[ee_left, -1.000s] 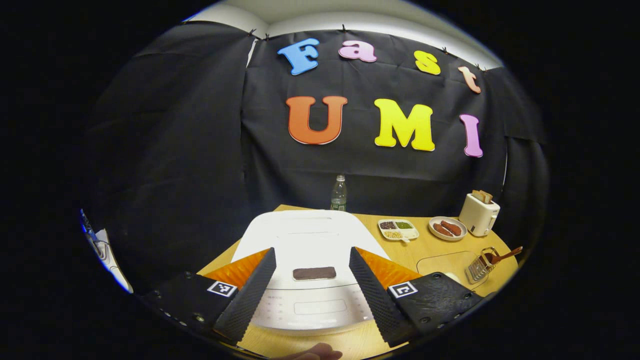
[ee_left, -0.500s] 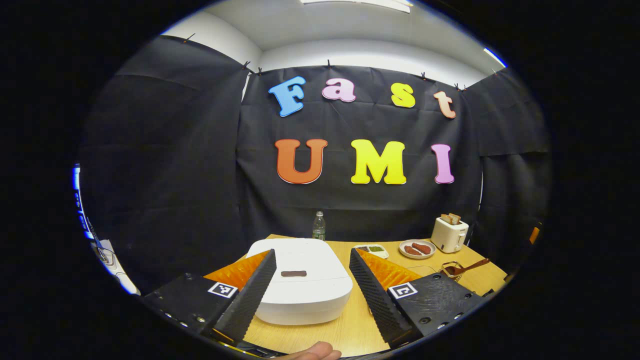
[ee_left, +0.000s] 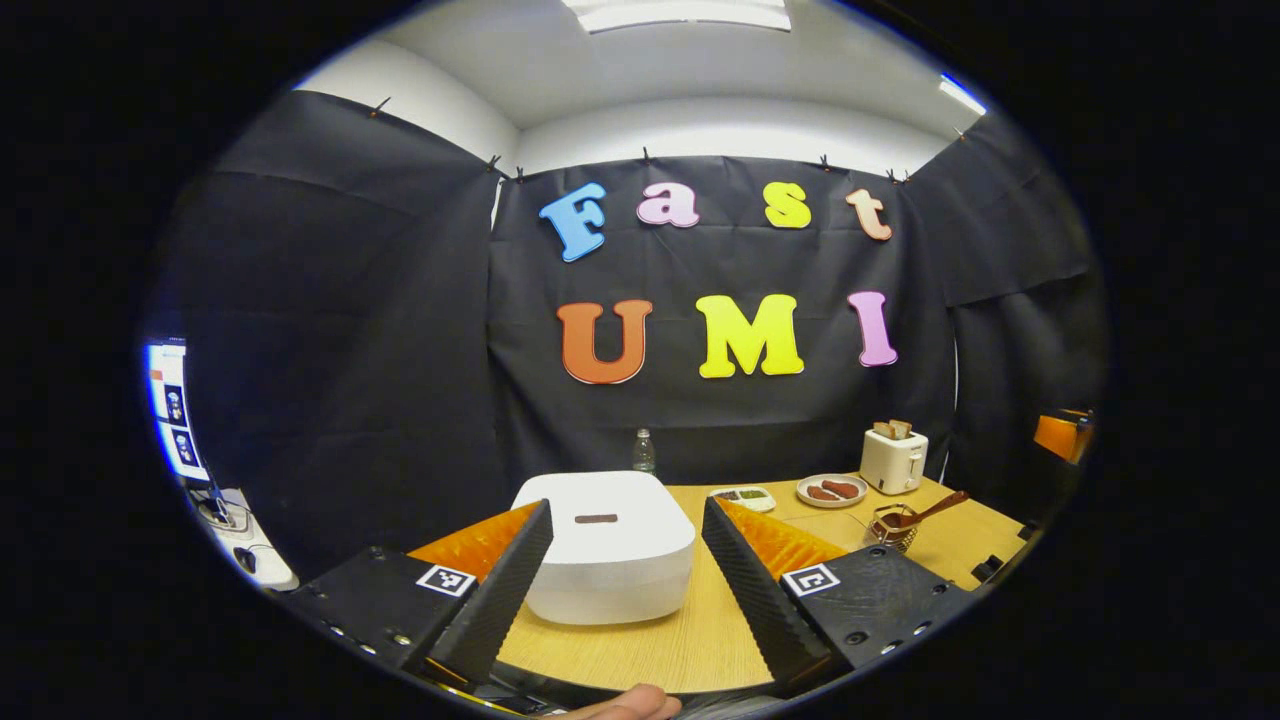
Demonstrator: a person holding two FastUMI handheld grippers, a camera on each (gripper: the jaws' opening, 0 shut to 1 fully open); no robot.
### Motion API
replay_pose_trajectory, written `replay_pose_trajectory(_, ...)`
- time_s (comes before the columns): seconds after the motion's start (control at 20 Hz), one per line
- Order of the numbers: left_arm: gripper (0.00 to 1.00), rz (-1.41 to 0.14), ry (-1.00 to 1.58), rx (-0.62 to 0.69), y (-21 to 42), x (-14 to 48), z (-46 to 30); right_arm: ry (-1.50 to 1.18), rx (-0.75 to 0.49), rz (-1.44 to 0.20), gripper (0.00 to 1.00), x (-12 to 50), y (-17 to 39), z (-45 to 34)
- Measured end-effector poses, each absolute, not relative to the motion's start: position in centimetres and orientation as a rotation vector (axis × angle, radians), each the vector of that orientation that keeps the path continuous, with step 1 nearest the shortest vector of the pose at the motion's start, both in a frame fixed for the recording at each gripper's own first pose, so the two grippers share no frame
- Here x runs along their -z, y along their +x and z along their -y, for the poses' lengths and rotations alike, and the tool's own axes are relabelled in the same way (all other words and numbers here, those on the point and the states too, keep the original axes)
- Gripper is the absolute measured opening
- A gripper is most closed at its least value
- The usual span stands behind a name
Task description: Close the left gripper, press the button to open the rice cooker; take a wooden spoon from the chopstick holder with the right hand, scoop a spoonful of rice and pour it into the rice cooker, then put the wooden spoon back into the chopstick holder.
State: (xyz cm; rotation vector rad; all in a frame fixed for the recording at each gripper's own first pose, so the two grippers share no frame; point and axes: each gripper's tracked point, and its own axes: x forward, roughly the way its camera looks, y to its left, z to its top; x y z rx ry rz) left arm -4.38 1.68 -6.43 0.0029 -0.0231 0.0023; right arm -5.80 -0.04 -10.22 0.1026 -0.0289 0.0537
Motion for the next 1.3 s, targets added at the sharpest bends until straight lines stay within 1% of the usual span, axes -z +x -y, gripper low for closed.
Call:
replay_pose_trajectory(0.15,0.96,0.051,0.024,0.023,-5.4,6.1,-1.2,0.103,-0.061,0.022,1.0,10.5,-5.6,0.0)
replay_pose_trajectory(0.2,0.96,0.06,0.029,0.034,-5.7,6.0,-1.0,0.103,-0.054,0.024,0.99,10.5,-5.5,0.3)
replay_pose_trajectory(0.25,0.96,0.069,0.032,0.045,-5.9,5.8,-0.8,0.104,-0.044,0.026,1.0,10.4,-5.4,0.6)
replay_pose_trajectory(0.5,0.96,0.088,0.021,0.086,-6.7,5.0,0.1,0.094,-0.029,0.046,1.0,9.4,-6.0,0.9)
replay_pose_trajectory(0.7,0.96,0.096,0.026,0.088,-6.9,4.8,0.1,0.04,0.043,0.092,1.0,7.5,-6.6,2.6)
replay_pose_trajectory(0.75,0.96,0.092,0.028,0.084,-7.0,4.9,-0.1,0.035,0.048,0.095,0.98,7.3,-6.8,2.6)
replay_pose_trajectory(0.8,0.96,0.081,0.025,0.081,-6.8,5.1,-0.1,0.034,0.042,0.098,1.0,7.1,-7.1,2.5)
replay_pose_trajectory(0.85,0.96,0.07,0.02,0.084,-6.9,5.4,-0.1,0.037,0.037,0.101,0.99,7.0,-7.4,2.4)
replay_pose_trajectory(1.0,0.96,0.079,0.035,0.093,-7.3,5.2,0.2,0.029,0.035,0.104,1.0,6.8,-7.5,2.5)
replay_pose_trajectory(1.1,0.96,0.075,0.044,0.095,-7.3,5.4,0.2,0.034,0.034,0.106,0.98,6.7,-7.5,2.4)
replay_pose_trajectory(1.2,0.96,0.07,0.049,0.104,-7.6,5.4,0.5,0.047,0.036,0.112,0.98,6.5,-7.5,2.4)
replay_pose_trajectory(1.25,0.96,0.072,0.051,0.102,-7.7,5.3,0.4,0.048,0.032,0.116,1.0,6.4,-7.5,2.2)
replay_pose_trajectory(1.3,0.96,0.077,0.047,0.098,-7.6,5.2,0.1,0.049,0.028,0.117,0.98,6.4,-7.5,2.0)
